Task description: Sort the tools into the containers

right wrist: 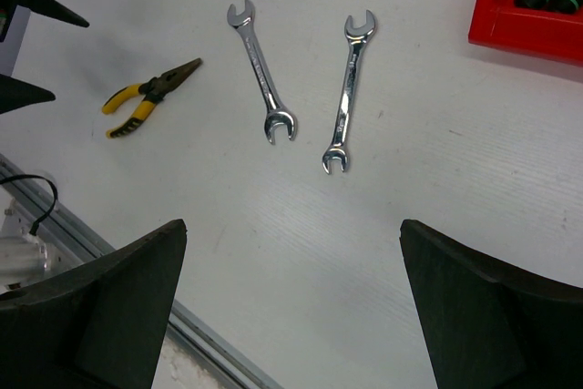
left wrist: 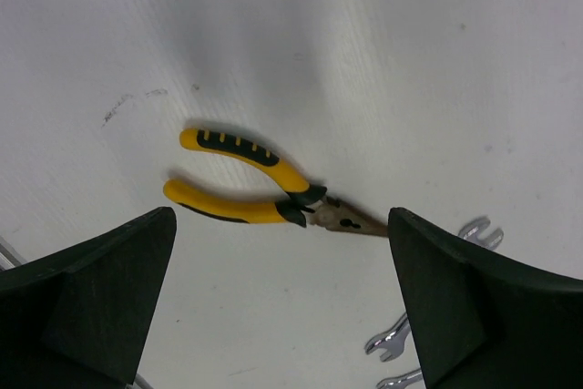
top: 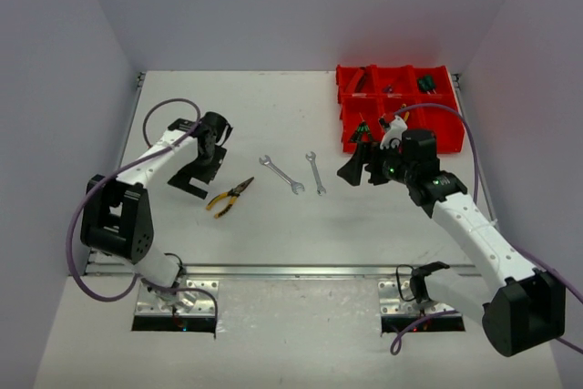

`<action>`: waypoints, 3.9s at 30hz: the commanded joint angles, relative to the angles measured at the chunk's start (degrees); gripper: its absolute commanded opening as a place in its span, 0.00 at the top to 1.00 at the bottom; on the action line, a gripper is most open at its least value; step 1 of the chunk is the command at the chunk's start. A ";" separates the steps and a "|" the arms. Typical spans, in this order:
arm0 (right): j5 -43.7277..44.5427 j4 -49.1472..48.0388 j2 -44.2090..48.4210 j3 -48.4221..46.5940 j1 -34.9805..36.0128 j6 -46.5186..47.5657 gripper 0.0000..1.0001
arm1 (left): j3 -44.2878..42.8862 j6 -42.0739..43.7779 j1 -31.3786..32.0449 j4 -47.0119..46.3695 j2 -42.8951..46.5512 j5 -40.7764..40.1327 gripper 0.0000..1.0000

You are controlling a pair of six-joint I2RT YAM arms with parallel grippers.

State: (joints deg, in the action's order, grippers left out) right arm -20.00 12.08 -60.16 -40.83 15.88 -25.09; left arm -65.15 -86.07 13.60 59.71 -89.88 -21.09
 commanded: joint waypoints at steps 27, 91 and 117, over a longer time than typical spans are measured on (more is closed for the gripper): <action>-3.38 -5.21 0.65 1.27 -0.24 -1.53 0.01 | 13.09 -6.98 -1.73 -19.22 -10.42 6.75 1.00; -7.75 -28.57 -2.16 8.48 10.40 -12.95 1.00 | 2.79 51.88 35.89 -68.26 8.69 19.93 0.48; 27.40 -3.72 -32.49 -26.31 -19.05 -3.73 1.00 | 3.90 56.79 35.89 -28.06 40.33 -13.29 0.00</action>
State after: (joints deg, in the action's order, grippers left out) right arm -1.03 6.69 -85.75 -58.18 -1.31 -31.15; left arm -65.12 -32.19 49.43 24.06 -52.68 -33.13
